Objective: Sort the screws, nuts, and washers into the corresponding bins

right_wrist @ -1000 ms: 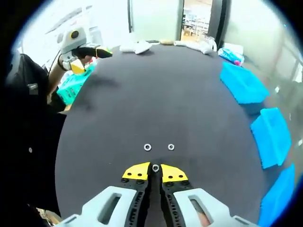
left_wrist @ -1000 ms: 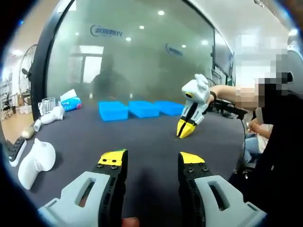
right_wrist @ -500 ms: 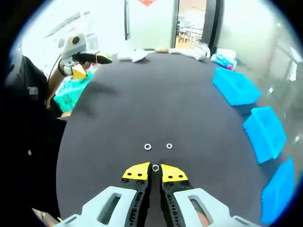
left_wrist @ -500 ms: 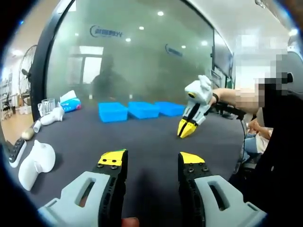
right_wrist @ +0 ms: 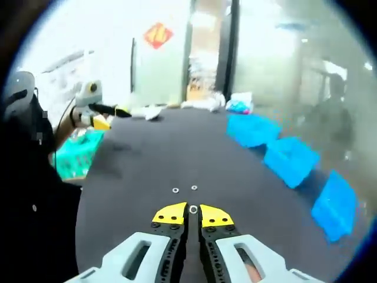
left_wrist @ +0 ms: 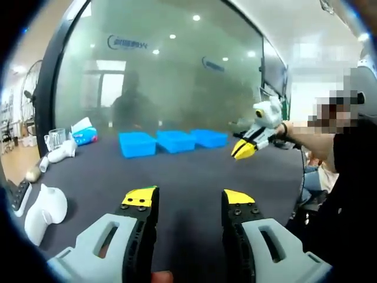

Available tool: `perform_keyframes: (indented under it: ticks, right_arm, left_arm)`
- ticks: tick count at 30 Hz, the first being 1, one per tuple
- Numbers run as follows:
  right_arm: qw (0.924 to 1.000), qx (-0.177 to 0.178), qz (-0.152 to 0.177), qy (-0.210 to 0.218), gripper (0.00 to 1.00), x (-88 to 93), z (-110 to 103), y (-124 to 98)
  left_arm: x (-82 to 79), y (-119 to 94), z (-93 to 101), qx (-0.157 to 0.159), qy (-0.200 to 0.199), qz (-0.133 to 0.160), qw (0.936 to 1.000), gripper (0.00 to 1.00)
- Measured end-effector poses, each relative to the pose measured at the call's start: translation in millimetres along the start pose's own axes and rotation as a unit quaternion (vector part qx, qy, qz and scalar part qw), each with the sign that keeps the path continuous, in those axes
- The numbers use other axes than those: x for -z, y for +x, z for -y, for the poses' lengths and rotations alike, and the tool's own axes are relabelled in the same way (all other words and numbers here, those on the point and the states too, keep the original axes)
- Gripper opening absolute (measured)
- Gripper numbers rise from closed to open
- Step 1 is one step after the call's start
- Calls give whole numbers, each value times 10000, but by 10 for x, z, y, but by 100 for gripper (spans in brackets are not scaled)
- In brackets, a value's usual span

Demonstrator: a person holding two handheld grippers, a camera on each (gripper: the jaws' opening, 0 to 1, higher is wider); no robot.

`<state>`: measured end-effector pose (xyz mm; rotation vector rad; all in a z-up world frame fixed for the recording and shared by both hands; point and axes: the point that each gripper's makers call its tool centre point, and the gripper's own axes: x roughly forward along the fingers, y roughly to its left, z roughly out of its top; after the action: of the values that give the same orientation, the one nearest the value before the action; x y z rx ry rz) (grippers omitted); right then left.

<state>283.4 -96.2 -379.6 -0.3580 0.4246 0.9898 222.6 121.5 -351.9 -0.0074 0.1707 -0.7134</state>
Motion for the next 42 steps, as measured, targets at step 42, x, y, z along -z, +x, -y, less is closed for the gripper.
perform_keyframes:
  ticks: [42]
  right_arm:
    - [9614, 1969, 1720, 862, 4, -973, 1820, 341]
  left_arm:
    - [-25, -64, -48, -131, 0, 51, 9999, 42]
